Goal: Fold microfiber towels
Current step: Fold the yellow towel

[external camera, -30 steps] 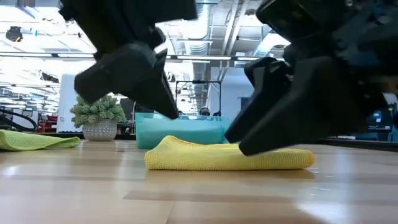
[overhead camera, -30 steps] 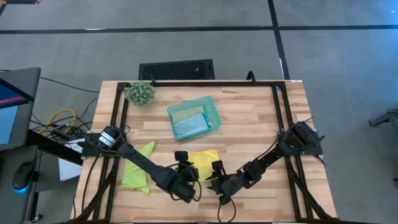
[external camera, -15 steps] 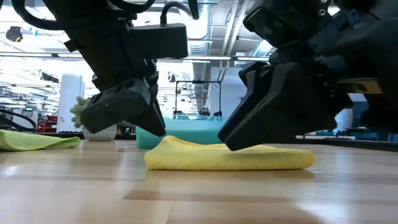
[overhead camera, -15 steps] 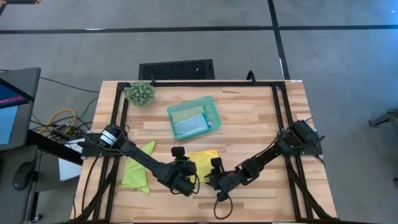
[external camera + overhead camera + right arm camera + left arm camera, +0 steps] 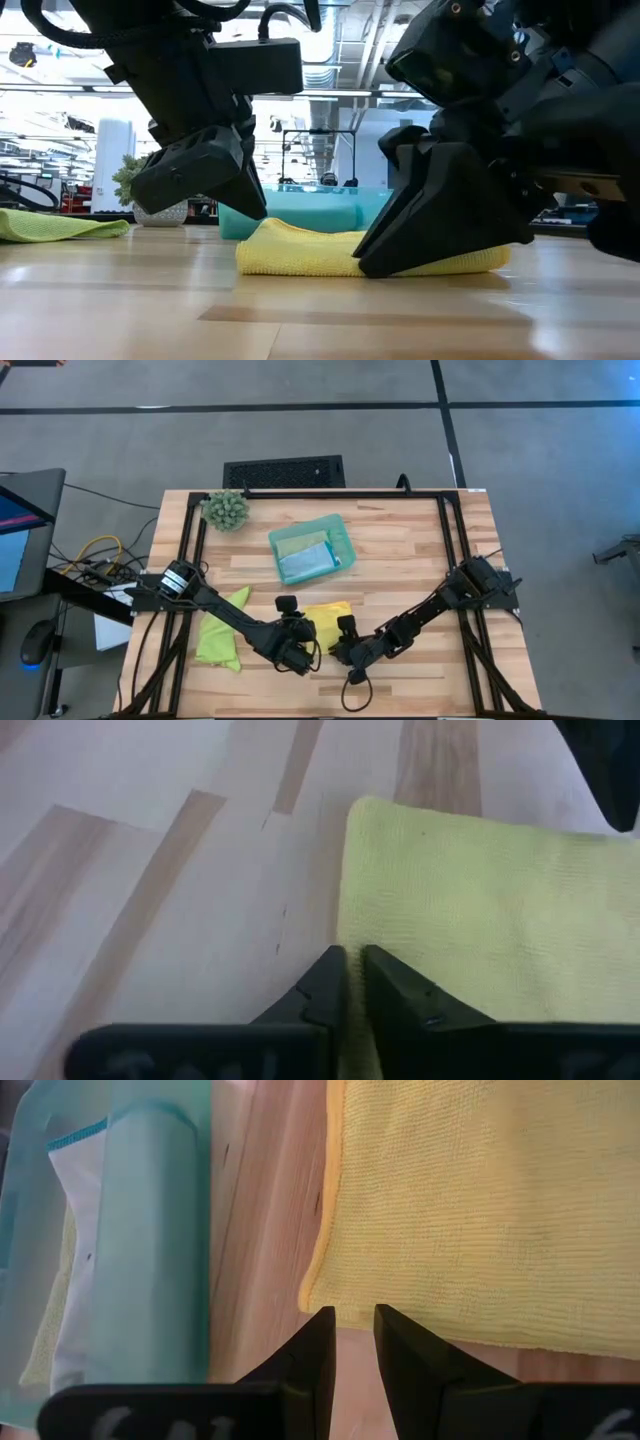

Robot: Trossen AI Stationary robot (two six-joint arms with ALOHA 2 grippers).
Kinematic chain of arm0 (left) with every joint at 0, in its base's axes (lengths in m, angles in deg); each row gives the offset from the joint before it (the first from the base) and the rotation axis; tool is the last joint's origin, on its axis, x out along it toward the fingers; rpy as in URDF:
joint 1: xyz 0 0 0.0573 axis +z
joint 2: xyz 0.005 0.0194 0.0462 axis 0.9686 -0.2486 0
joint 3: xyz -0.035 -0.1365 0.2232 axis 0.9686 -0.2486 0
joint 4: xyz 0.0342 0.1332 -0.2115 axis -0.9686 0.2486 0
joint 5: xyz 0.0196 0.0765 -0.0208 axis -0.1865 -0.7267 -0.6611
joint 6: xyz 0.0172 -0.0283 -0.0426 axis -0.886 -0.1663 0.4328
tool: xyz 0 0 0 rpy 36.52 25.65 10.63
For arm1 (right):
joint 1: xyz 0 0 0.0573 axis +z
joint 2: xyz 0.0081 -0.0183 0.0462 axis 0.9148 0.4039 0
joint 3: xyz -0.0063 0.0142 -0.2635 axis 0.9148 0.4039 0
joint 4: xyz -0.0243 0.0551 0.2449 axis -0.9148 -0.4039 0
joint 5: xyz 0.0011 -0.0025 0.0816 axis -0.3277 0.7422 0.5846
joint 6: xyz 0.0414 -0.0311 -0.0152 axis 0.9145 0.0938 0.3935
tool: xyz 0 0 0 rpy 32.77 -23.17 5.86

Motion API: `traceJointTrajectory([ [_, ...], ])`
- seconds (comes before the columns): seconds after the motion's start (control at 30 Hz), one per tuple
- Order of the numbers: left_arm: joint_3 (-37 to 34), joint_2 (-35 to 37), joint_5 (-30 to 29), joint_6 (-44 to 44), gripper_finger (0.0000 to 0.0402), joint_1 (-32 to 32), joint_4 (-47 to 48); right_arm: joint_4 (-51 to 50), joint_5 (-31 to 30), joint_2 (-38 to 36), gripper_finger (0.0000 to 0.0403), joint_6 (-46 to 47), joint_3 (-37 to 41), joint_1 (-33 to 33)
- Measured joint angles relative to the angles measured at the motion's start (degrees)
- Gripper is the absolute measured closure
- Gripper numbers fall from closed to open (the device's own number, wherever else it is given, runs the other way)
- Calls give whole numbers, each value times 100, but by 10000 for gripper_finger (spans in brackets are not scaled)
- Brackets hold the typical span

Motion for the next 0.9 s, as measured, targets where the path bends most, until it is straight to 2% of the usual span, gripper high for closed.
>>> traceJointTrajectory([
  [0.23,-1,0,43,247,336,-53,635,-220,200,-282,394,77,31,167],
  [0.4,-225,2,434,45,336,-76,242,-263,326,-555,383,444,28,261],
  [0.6,-554,11,400,-343,336,-68,-435,-369,338,-807,388,606,28,261],
  [0.8,-565,11,170,-516,336,-67,-523,-412,358,-935,395,839,26,210],
  [0.9,-384,9,81,-381,336,-115,-55,-412,408,-945,389,946,22,166],
])
